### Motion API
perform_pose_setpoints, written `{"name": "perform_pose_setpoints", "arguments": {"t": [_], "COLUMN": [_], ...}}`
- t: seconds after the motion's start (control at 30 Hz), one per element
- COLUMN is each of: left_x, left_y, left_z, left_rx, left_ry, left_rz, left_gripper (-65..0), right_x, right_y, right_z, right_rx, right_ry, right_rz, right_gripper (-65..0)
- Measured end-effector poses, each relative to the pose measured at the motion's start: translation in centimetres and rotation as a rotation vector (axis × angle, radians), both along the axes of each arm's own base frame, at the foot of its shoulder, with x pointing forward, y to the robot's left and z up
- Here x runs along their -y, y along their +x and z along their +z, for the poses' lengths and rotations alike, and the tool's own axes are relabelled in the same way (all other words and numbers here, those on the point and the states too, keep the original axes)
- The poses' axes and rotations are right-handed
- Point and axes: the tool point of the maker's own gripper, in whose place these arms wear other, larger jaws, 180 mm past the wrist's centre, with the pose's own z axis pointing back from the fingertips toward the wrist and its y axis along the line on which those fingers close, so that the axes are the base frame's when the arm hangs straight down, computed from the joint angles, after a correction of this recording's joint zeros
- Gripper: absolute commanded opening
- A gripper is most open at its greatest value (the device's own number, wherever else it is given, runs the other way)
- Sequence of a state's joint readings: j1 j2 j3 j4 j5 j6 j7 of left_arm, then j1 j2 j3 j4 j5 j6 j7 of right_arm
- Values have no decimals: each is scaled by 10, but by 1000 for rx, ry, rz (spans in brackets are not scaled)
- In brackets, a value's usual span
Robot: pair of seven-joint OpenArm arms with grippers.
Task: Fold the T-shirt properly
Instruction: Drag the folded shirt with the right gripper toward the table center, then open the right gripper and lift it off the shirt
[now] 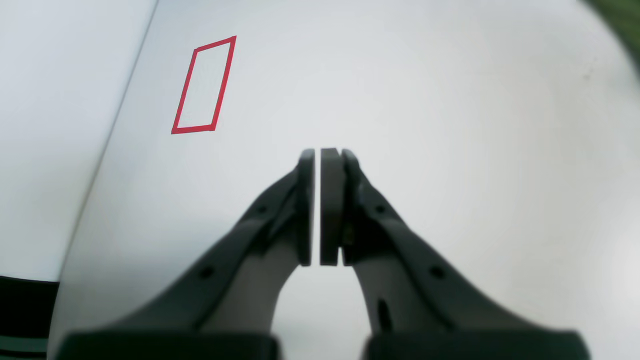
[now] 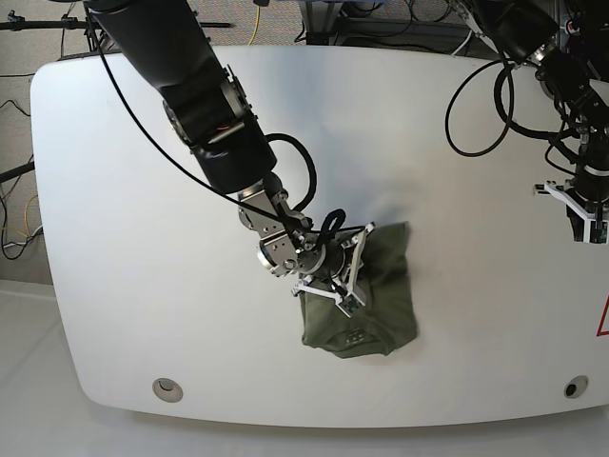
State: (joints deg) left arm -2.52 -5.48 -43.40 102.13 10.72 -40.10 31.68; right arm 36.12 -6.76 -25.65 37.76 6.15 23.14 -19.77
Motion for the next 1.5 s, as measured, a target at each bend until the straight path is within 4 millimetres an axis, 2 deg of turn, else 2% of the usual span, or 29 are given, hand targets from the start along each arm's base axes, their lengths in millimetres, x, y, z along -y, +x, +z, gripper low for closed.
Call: {"name": "perform_pose_setpoints", "arguments": {"t": [0.13,0.27,0.43,0.57,0.67,0.73,0.87,0.9,0.97,1.13,1.37,1.5], "left_x": [0,0,-7,-13,-14,-13,-13,-15,-21,-35,-52,-79], "left_y": [0,0,-4,-7,-7,-6,-8,-9,-13,-24,-39,-63], "left_z": [0,0,3,14,23,26,30,30,31,31,33,38], "left_rx": [1,0,12,35,50,60,68,72,76,71,84,81], "left_ry": [-1,0,-2,20,39,44,49,45,44,53,42,63], "left_rz": [0,1,24,44,45,42,44,51,70,121,182,272], "left_gripper": [-650,-650,-650,-650,-650,-650,-650,-650,-650,-650,-650,-650], "right_x": [0,-6,-21,-28,-27,-24,-15,-13,-7,2,28,66], "right_y": [0,-9,-21,-25,-26,-26,-29,-31,-35,-46,-64,-74], "right_z": [4,9,31,58,72,78,81,82,82,86,94,91], "right_rx": [12,10,57,117,148,162,168,171,174,200,258,234], "right_ry": [3,-6,25,45,44,39,12,6,-5,-7,-28,-87], "right_rz": [-1,15,48,73,79,81,73,69,68,76,74,12], "right_gripper": [-650,-650,-649,-647,-616,-563,-412,-393,-296,-171,-191,-214]}}
